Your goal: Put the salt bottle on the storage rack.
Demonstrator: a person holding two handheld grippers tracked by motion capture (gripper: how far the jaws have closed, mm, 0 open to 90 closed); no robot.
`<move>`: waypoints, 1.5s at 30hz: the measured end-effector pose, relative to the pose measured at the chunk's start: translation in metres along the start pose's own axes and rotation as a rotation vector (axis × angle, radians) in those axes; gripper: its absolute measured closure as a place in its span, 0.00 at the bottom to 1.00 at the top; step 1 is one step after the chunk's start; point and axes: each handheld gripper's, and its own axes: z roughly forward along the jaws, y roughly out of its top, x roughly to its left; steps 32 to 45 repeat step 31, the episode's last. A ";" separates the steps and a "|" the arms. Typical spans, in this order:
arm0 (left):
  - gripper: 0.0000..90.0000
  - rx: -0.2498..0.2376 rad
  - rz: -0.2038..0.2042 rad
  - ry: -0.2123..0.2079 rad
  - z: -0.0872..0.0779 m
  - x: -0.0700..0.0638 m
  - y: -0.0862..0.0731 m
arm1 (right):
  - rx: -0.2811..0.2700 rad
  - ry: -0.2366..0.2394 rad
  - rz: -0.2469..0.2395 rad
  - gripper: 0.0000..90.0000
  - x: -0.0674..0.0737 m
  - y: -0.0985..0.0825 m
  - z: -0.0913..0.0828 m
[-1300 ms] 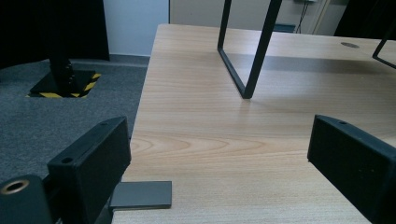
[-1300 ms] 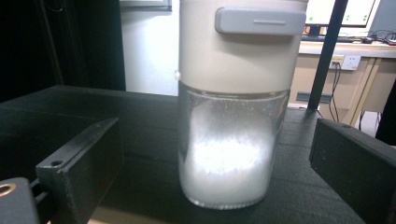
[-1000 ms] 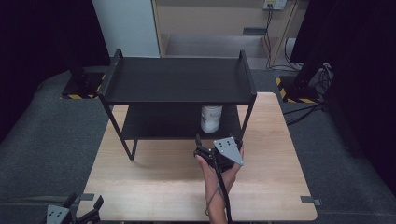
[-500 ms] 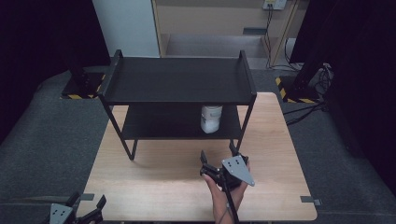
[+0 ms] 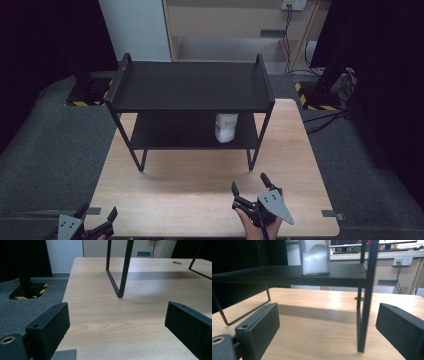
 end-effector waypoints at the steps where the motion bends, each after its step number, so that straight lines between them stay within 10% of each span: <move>1: 0.05 -0.001 0.001 -0.001 0.000 0.000 0.000 | 0.002 0.003 0.002 0.06 -0.002 -0.002 -0.002; 45: 0.05 -0.005 0.009 0.003 -0.002 -0.004 0.003 | -0.004 0.018 0.069 0.06 -0.026 -0.032 -0.026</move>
